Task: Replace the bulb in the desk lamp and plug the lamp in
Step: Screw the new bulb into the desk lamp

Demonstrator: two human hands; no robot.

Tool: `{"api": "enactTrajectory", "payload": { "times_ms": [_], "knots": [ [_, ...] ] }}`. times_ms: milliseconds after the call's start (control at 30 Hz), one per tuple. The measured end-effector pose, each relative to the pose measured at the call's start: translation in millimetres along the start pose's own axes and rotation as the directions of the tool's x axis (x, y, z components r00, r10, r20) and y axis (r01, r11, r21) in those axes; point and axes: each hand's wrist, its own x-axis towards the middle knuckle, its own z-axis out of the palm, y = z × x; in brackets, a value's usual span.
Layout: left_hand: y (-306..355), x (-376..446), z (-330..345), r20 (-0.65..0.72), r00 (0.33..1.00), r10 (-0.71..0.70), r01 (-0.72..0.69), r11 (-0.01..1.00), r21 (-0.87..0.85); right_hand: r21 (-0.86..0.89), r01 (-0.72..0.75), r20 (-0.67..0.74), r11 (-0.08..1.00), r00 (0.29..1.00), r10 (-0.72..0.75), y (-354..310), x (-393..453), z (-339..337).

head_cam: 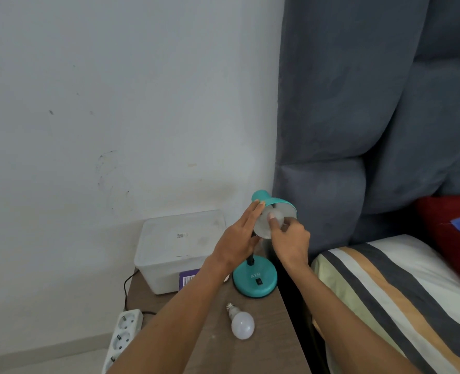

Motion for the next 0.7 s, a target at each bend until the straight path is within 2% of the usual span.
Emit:
{"api": "enactTrajectory", "payload": {
  "times_ms": [67,100,300,367,433,500,533,667,700],
  "knots": [
    [1.2,-0.2,-0.1,0.000,1.000,0.008,-0.008,1.000,0.007,0.117,-0.102,0.009,0.988,0.995,0.102,0.4,-0.6,0.0],
    [1.8,-0.3,0.1,0.003,1.000,0.008,-0.008,1.000,0.011,0.107,-0.102,0.011,0.989,0.995,0.102,0.2,-1.1,-0.8],
    [1.5,-0.7,0.9,0.007,1.000,-0.008,0.008,1.000,0.004,-0.039,0.098,-0.038,0.994,0.994,-0.100,-2.8,-3.7,-5.7],
    [1.1,-0.3,0.2,0.002,1.000,-0.005,0.005,1.000,0.002,-0.018,0.035,-0.025,0.999,0.999,-0.036,0.2,-0.4,-1.4],
    [1.5,-0.1,-0.7,-0.003,1.000,0.000,0.000,1.000,0.006,0.088,-0.085,-0.006,0.993,0.996,0.085,-2.2,-1.7,0.4],
    [1.5,-0.8,-0.7,-0.004,1.000,0.008,-0.008,1.000,0.012,0.091,-0.146,0.021,0.985,0.989,0.145,-1.9,-2.0,-0.5],
    [1.2,-1.5,-0.4,-0.003,1.000,0.010,-0.010,1.000,0.011,0.054,-0.132,0.029,0.990,0.991,0.130,-2.1,-3.1,-1.8],
    [-1.0,-1.5,1.6,0.006,1.000,-0.003,0.003,1.000,0.003,-0.098,0.120,0.015,0.988,0.993,-0.119,-5.9,-4.4,-7.9],
    [-1.3,-1.2,2.1,0.008,1.000,-0.003,0.003,1.000,0.001,-0.117,0.137,0.030,0.984,0.990,-0.135,-6.7,-4.9,-8.2]
  ]
}}
